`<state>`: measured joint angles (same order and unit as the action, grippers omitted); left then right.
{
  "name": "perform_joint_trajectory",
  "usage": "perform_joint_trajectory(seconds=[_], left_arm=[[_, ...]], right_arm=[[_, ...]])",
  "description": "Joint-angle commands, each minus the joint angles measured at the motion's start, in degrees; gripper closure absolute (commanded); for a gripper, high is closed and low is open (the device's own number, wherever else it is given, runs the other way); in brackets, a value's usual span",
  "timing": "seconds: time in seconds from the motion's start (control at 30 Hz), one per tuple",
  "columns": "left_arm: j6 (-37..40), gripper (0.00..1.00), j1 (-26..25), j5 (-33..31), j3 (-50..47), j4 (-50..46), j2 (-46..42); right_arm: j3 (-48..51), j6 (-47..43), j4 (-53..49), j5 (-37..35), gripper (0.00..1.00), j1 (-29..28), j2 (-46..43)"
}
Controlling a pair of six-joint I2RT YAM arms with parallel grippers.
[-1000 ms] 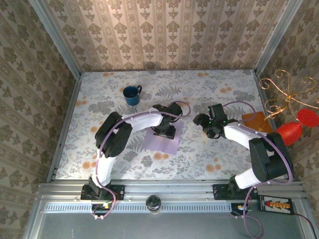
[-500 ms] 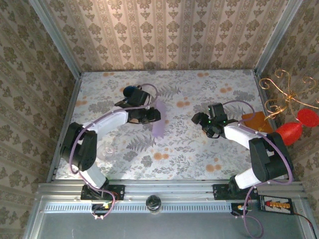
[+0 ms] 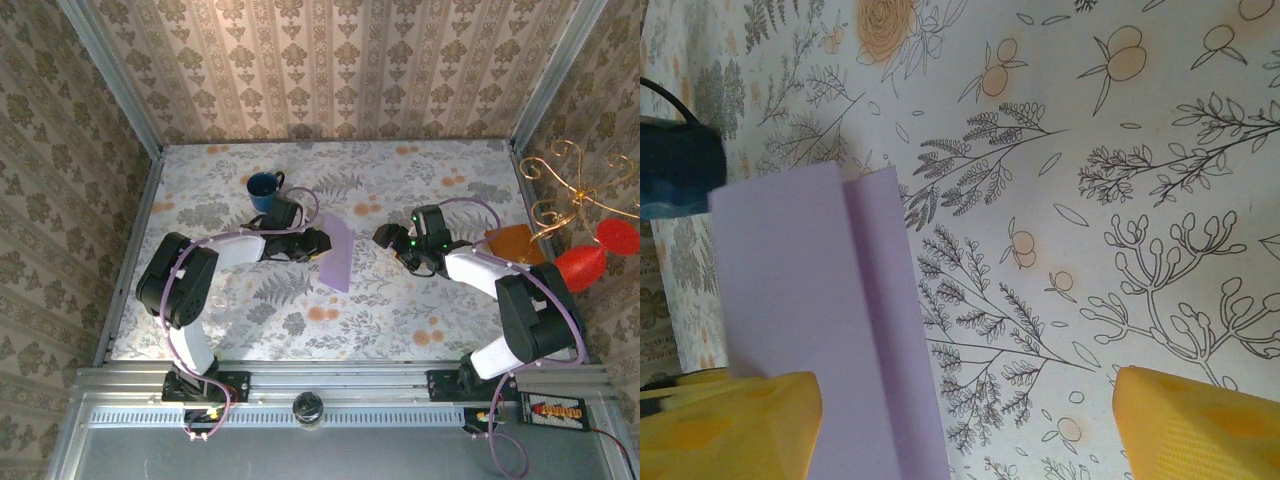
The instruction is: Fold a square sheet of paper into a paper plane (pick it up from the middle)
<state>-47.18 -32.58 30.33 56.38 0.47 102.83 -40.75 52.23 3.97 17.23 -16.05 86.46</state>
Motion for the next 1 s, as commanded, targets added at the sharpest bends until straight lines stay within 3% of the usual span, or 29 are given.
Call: perform_joint_trajectory(seconds=[0.0, 0.17, 0.4, 0.7, 0.97], left_arm=[[6.0, 0.71, 0.1, -5.0, 1.8, -8.2, 0.4], [9.6, 0.71, -0.4, -7.3, 3.7, -14.4, 2.4], [14.1, 0.71, -2.9, -15.2, 8.3, -24.0, 6.7], [16.9, 0.69, -5.7, -22.8, 10.4, -28.9, 11.7], [16.8, 0.62, -6.4, -23.6, 10.7, -29.6, 14.7]], right_arm=[[-0.1, -1.4, 0.5, 1.8, 0.23, -0.7, 1.3], [-1.2, -1.6, 0.2, 2.1, 0.24, -1.9, 2.5], [-3.6, -2.9, -2.2, 1.0, 0.26, -4.1, 3.9], [-4.1, -3.3, -3.2, 0.1, 0.26, -4.9, 4.2], [-3.9, -3.0, -4.0, -1.7, 0.25, -5.0, 4.2]])
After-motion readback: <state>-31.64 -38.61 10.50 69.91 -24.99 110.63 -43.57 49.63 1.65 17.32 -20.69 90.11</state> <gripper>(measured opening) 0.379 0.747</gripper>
